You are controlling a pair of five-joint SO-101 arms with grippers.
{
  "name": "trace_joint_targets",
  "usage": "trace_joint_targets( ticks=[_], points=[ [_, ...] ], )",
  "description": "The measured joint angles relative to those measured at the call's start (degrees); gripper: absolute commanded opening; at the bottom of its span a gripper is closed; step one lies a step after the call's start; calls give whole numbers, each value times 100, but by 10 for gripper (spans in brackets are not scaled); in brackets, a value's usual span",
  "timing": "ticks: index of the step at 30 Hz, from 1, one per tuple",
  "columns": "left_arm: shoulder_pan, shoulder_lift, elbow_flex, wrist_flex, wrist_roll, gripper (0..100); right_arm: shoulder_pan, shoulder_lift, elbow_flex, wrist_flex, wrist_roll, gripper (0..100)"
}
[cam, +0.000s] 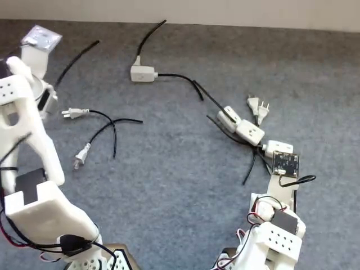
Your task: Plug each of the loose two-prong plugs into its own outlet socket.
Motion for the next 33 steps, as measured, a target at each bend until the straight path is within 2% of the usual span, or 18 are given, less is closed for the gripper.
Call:
trace_joint_targets(
  ticks=[4, 9, 14, 19, 24, 28, 31, 33],
  points=[
    [475, 0, -536, 1011, -18, 20, 0, 0, 0, 0, 0, 12],
    [1011, -123, -431, 1248, 343, 20, 0, 0, 0, 0, 0, 12],
    [1811, -1319, 615, 1266, 633, 20, 0, 0, 0, 0, 0, 12],
    [2848, -2620, 2084, 1266, 633, 20, 0, 0, 0, 0, 0, 12],
    [3701, -3042, 3727, 545, 747, 20, 0, 0, 0, 0, 0, 12],
    [4211, -3059, 4923, -563, 1354, 24, 0, 0, 0, 0, 0, 12],
    [4668, -3059, 5705, -1442, 1495, 28, 0, 0, 0, 0, 0, 12],
    [4914, -3059, 6163, -2013, 1521, 72, 0, 0, 0, 0, 0, 12]
  ],
)
